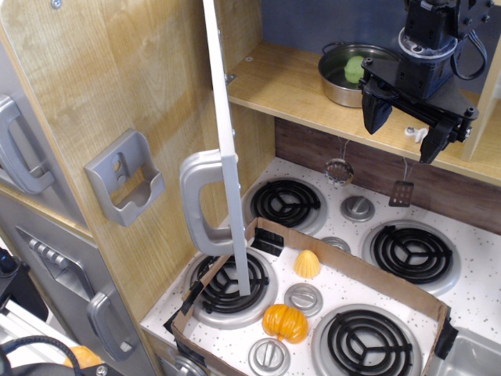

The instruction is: Close microwave

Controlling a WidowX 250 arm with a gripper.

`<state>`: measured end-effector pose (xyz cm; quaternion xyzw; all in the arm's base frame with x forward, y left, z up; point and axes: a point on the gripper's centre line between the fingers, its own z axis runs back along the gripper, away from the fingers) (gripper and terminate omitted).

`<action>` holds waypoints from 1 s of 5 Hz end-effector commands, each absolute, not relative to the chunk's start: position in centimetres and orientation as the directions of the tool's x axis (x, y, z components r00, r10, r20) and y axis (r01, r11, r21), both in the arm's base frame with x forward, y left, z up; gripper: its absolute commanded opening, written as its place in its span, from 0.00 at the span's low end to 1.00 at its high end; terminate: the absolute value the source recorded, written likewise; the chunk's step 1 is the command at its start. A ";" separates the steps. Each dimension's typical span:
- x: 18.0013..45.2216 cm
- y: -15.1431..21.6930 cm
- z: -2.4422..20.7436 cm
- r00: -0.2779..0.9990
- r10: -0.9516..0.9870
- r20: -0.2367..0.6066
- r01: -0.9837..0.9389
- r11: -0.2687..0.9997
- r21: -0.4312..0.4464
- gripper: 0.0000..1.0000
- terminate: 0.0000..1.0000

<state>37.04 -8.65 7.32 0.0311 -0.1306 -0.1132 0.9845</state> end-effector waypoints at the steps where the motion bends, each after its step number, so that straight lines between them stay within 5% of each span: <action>1: 37.0 -8.6 7.3 0.940 -0.231 0.250 0.215 0.972 0.091 1.00 0.00; 4: 34.5 -5.9 15.3 0.926 -0.336 0.170 0.285 0.920 0.269 1.00 0.00; 5: 32.8 -4.2 17.7 0.909 -0.403 0.109 0.370 0.898 0.239 1.00 0.00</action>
